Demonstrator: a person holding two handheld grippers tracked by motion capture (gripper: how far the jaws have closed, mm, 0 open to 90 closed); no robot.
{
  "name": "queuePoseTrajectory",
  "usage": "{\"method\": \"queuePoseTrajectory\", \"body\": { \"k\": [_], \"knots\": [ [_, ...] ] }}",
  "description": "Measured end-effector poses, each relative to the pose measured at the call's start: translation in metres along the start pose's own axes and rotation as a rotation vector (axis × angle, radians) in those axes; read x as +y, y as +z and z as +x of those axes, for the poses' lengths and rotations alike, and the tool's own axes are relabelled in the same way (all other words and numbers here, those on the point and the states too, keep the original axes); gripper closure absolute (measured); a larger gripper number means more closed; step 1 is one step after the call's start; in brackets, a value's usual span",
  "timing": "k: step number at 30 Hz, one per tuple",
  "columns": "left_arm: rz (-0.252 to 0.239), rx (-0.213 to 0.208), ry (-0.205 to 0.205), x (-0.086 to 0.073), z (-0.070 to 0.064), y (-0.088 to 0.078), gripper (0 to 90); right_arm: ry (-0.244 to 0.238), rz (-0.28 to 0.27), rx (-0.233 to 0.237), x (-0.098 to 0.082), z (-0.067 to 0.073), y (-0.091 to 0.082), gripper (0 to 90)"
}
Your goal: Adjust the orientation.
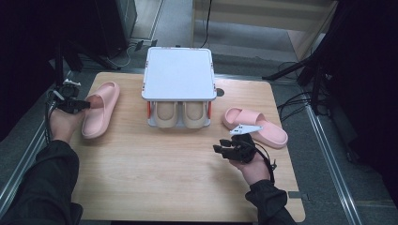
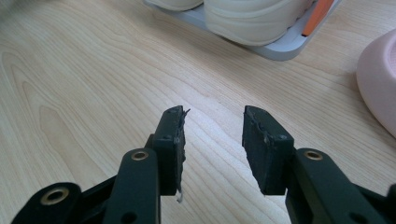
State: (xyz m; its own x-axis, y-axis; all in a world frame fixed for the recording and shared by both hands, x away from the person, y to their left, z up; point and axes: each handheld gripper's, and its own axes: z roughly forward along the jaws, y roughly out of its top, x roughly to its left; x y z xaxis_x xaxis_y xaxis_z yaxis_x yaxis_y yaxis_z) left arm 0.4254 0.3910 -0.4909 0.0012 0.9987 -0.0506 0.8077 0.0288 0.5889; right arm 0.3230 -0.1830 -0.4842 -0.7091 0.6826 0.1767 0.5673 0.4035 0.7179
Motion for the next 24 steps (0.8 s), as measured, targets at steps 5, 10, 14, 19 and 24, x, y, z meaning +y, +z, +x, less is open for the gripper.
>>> {"method": "queuePoseTrajectory", "body": {
  "k": [5,10,14,19,24],
  "knots": [
    [-0.013,-0.031,0.019,0.001,-0.001,-0.015,83.9,0.007,-0.009,0.001,0.001,-0.002,0.0,59.6],
    [-0.027,-0.059,0.059,-0.004,-0.005,-0.032,83.9,0.01,-0.025,-0.003,0.003,-0.003,-0.002,58.8],
    [-0.022,-0.086,0.069,-0.01,-0.005,-0.048,83.9,0.009,-0.032,-0.006,0.004,-0.005,-0.003,58.7],
    [-0.026,-0.109,0.095,-0.02,-0.012,-0.065,83.8,0.011,-0.043,-0.005,0.008,-0.009,-0.002,58.4],
    [-0.017,-0.16,0.134,-0.032,-0.023,-0.079,83.8,0.017,-0.05,-0.002,0.013,-0.012,0.0,58.1]
  ]
}}
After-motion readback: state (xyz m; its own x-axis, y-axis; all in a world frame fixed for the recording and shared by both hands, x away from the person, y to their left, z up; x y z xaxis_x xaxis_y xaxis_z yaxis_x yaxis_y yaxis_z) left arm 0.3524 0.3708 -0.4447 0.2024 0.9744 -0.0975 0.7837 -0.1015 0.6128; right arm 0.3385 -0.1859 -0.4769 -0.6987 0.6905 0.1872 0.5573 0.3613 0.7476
